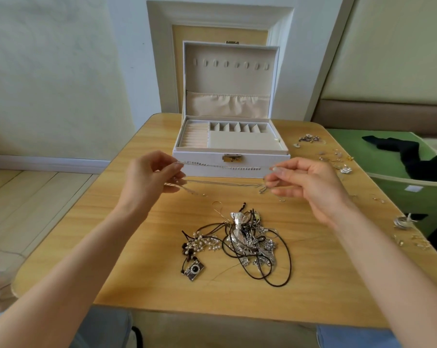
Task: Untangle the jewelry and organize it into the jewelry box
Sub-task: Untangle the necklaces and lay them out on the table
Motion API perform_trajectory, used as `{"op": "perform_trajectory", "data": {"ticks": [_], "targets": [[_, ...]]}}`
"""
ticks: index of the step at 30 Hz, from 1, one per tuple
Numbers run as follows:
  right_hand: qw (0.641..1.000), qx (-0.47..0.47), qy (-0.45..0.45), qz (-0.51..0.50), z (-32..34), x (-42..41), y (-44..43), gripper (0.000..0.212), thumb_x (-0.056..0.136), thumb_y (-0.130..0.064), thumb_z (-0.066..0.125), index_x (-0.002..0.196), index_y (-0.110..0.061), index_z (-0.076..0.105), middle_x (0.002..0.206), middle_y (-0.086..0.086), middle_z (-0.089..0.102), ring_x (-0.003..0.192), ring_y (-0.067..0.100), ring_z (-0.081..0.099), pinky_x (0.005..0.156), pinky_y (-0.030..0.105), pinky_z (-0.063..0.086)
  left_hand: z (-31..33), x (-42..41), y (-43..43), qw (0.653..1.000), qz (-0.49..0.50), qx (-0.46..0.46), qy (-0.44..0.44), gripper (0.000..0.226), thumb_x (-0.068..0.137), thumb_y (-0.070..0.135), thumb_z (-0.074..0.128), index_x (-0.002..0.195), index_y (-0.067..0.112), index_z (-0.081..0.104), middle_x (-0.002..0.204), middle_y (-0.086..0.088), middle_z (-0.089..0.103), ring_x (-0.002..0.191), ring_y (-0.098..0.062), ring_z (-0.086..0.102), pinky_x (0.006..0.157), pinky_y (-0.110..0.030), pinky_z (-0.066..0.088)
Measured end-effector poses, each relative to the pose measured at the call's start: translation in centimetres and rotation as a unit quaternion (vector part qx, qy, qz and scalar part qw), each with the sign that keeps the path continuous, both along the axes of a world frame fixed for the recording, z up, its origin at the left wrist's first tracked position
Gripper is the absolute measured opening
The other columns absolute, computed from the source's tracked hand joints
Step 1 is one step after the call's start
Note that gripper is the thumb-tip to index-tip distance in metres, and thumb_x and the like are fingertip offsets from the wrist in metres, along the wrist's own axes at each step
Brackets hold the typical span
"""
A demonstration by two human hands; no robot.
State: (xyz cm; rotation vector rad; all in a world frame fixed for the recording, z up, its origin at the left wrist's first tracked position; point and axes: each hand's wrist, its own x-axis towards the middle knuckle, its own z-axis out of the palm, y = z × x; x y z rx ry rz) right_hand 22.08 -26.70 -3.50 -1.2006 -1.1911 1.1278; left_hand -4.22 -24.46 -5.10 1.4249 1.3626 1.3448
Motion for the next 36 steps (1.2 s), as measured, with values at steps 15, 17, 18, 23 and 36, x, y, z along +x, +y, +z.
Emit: {"op": "perform_trajectory", "data": {"ticks": [15,17,18,23,36], "targets": [[0.966,0.009,-0.244,-0.089,-3.2,0.2,2.8,0.010,0.081,-0.009,0.071,0.075,-0.016,0.068,0.081,0.007,0.071,0.075,0.017,0.064,0.072,0.028,0.052,-1.9,-1.2,2.4,0.960,0.037,-0.033,0.276,0.012,0.084,0.025,0.069,0.085,0.012,0.070,0.084,-0.002,0.066,0.081,-0.019,0.056,0.063,-0.027,0.041],[0.944,0.038,-0.311,-0.104,-3.1,0.6,2.7,0.006,0.079,-0.014,0.074,0.075,-0.017,0.070,0.076,0.000,0.068,0.069,0.010,0.057,0.069,0.026,0.045,-2.1,-1.3,2.4,0.948,0.043,-0.038,0.315,0.012,0.082,0.027,0.070,0.082,0.014,0.068,0.084,-0.003,0.062,0.080,-0.018,0.054,0.059,-0.027,0.038],[0.928,0.057,-0.352,-0.106,-3.2,0.8,2.6,0.005,0.077,-0.016,0.075,0.075,-0.017,0.071,0.077,-0.003,0.066,0.068,0.007,0.054,0.069,0.026,0.042,-2.2,-1.4,2.5,0.940,0.044,-0.038,0.336,0.013,0.081,0.028,0.071,0.080,0.016,0.067,0.087,-0.003,0.061,0.082,-0.019,0.054,0.062,-0.029,0.039],[0.868,0.109,-0.480,-0.067,-3.9,0.8,2.3,0.002,0.080,-0.017,0.073,0.079,-0.015,0.072,0.086,-0.006,0.056,0.075,0.012,0.051,0.070,0.027,0.041,-2.7,-1.7,2.5,0.926,0.053,-0.020,0.373,0.014,0.079,0.029,0.073,0.076,0.022,0.061,0.096,-0.002,0.057,0.089,-0.021,0.055,0.072,-0.036,0.045],[0.803,0.228,-0.551,-0.019,-4.1,0.0,1.5,0.026,0.086,-0.008,0.062,0.099,-0.027,0.074,0.097,-0.005,0.058,0.087,0.011,0.044,0.072,0.029,0.041,-2.2,-1.1,0.7,0.887,0.058,0.086,0.450,0.015,0.087,0.026,0.064,0.101,0.021,0.066,0.105,0.002,0.058,0.093,-0.015,0.053,0.064,-0.027,0.041]]}}
